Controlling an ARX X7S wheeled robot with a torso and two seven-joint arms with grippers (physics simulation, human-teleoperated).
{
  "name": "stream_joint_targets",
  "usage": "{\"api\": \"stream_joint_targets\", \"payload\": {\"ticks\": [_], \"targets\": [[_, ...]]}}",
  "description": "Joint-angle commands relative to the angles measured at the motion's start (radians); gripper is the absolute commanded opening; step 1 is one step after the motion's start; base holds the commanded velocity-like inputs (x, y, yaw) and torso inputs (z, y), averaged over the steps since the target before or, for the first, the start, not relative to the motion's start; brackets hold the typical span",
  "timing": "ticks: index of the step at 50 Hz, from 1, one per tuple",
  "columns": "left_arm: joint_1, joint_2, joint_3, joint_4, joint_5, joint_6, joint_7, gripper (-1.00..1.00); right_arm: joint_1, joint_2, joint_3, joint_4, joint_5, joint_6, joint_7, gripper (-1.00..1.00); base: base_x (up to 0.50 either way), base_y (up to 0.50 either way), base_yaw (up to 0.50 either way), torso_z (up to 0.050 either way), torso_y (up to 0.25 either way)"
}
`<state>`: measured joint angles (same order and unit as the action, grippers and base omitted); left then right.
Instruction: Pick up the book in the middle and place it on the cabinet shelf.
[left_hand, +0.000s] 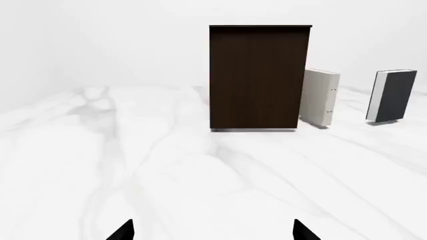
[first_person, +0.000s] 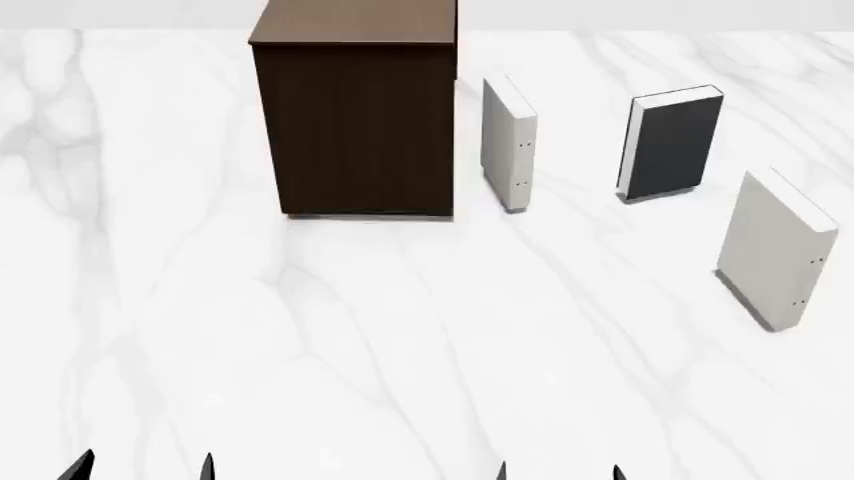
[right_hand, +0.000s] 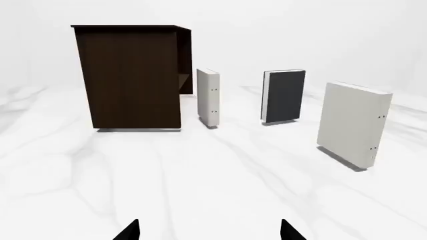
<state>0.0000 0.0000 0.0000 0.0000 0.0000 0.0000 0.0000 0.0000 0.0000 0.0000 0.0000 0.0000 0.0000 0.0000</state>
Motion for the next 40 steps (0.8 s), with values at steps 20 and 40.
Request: {"api": "stream_joint_targets", "payload": {"ticks": [20, 40], "targets": [[-0.015, -0.059, 0.072, -0.015, -0.047, -0.035, -0.086, 1.00, 0.013, 0.058, -0.064, 0.027, 0.064, -0.003, 0.086, 1.00, 0.00, 0.00, 0.00, 0.000, 0.000], [-0.010, -0.059, 0.072, 0.021, 0.004, -0.063, -0.099, 1.00, -0.007, 0.054, -0.051, -0.010, 0.036, -0.054, 0.121, 1.00, 0.00, 0.00, 0.00, 0.000, 0.000]]}}
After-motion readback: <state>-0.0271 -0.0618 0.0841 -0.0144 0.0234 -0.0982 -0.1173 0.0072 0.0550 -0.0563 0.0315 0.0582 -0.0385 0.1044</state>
